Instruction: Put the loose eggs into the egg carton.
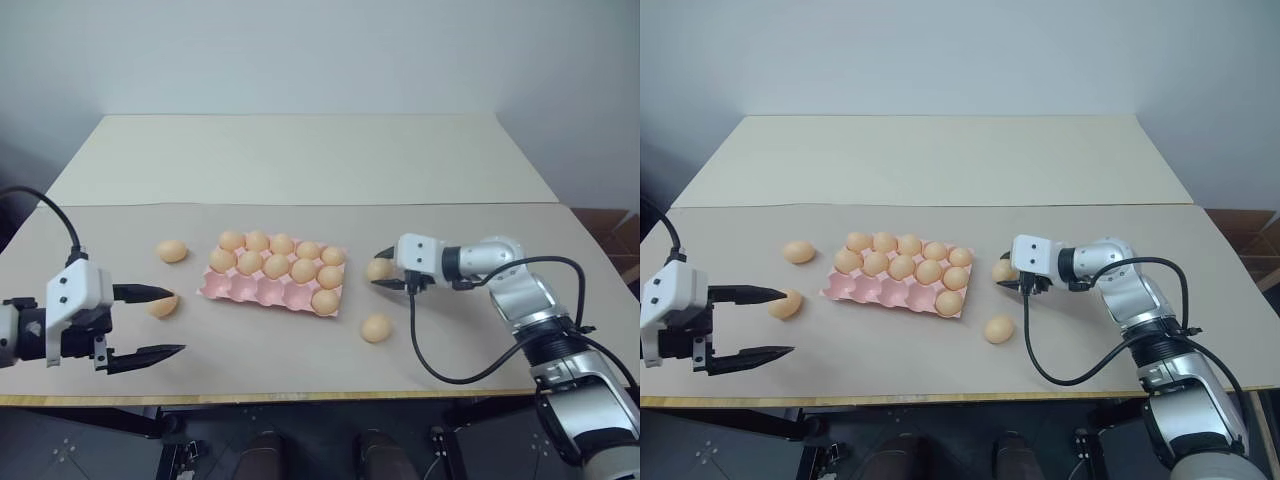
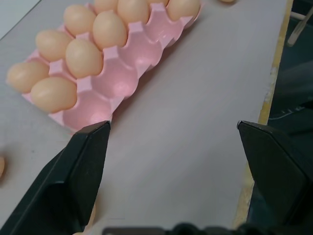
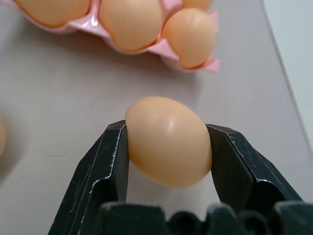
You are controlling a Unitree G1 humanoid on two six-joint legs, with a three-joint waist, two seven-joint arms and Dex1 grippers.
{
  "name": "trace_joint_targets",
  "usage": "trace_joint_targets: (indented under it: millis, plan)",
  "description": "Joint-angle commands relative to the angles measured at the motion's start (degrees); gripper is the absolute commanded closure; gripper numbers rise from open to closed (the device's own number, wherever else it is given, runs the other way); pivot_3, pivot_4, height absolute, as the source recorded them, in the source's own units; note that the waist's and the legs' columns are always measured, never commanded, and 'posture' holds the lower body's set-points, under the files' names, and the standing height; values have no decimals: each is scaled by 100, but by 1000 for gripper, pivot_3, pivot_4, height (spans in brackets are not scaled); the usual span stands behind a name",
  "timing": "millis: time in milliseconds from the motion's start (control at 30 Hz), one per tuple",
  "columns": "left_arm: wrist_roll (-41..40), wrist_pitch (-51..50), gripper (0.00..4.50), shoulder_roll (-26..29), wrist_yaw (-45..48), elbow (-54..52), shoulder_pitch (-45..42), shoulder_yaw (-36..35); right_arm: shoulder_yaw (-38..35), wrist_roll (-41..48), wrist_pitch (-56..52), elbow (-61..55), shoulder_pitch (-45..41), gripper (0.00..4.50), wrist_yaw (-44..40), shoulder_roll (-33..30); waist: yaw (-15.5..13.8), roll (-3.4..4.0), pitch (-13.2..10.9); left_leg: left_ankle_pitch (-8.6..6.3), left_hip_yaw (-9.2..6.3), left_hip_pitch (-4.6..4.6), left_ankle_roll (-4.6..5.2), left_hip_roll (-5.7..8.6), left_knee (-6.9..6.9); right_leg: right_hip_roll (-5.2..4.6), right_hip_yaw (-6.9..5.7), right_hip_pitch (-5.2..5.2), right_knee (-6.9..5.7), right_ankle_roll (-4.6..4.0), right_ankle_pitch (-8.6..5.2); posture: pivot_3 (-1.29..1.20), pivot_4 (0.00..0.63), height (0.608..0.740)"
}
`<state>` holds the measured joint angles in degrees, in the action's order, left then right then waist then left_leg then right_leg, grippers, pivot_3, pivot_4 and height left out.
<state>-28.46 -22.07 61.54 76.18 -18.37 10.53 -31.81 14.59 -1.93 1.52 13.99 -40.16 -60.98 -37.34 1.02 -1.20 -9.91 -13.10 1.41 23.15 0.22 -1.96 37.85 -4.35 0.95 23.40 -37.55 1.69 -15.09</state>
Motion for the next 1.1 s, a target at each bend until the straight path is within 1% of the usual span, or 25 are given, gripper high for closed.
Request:
trace_joint_targets:
  millis: [33, 133, 233, 400, 533, 733, 833, 933, 967, 1100]
  plan:
    - [320, 267, 0, 156, 106, 200, 216, -242, -229, 245, -574, -1096, -156, 2134, 181, 168, 18, 0, 0, 0, 1, 0, 0, -1, 0, 1, 1, 3, -4, 0, 0, 0, 150, 740]
    - [352, 322, 0, 135, 108, 267, 261, -246, -79, 103, -793, -1537, -194, 2134, 333, 384, 10, 0, 0, 0, 1, 0, 0, -3, 0, 3, 1, 6, -9, 0, 0, 0, 150, 740]
    - [399, 361, 0, 103, 101, 289, 316, -225, 165, -73, -931, -1696, -275, 2134, 498, 718, 2, -5, 3, 0, 1, 0, 0, -2, 0, 2, 0, 6, -9, -1, 0, 0, 150, 740]
    - [433, 372, 0, 78, 22, 210, 378, -232, 645, -455, -636, -1626, -347, 2134, 640, 1105, -10, -10, 6, 0, 1, 9, 0, 0, 0, 0, -1, 14, -8, -1, 0, 0, 150, 740]
    - [394, 300, 0, 57, 24, 85, 486, -373, 900, -713, -278, -1535, -374, 2134, 606, 1147, -8, -11, 6, 0, 2, 13, 0, 1, 0, -1, 0, 20, -9, -1, 0, 0, 150, 740]
    - [399, 259, 0, 19, -20, 3, 614, -495, 1034, -717, -112, -1574, -315, 2134, 575, 1304, -1, -12, 7, 0, 2, 11, 0, -2, 0, 2, 1, 22, -13, -1, 0, 0, 150, 740]
    - [393, 246, 0, 1, -43, -27, 635, -509, 1102, -767, 15, -1549, -305, 1284, 594, 1356, 0, -14, 8, 0, 2, 10, 0, -1, 0, 2, 1, 22, -14, -1, 0, 0, 150, 740]
    - [399, 250, 0, -11, -72, -30, 631, -489, 1137, -766, 47, -1560, -286, 212, 574, 1402, 0, -15, 9, 0, 2, 11, 0, -1, 0, 2, 1, 22, -13, -1, 0, 0, 150, 740]
    - [401, 255, 0, -12, -81, -30, 625, -481, 1146, -795, 83, -1563, -286, 45, 587, 1402, 0, -16, 9, 0, 2, 12, 0, -1, 0, 2, 1, 22, -13, -1, 0, 0, 150, 740]
    - [337, 215, 0, 18, -83, -24, 538, -445, 1113, -820, 61, -1602, -244, 45, 591, 1365, -1, -17, 10, 0, 2, 11, 0, -1, 0, 1, 1, 22, -13, -1, 0, 0, 150, 740]
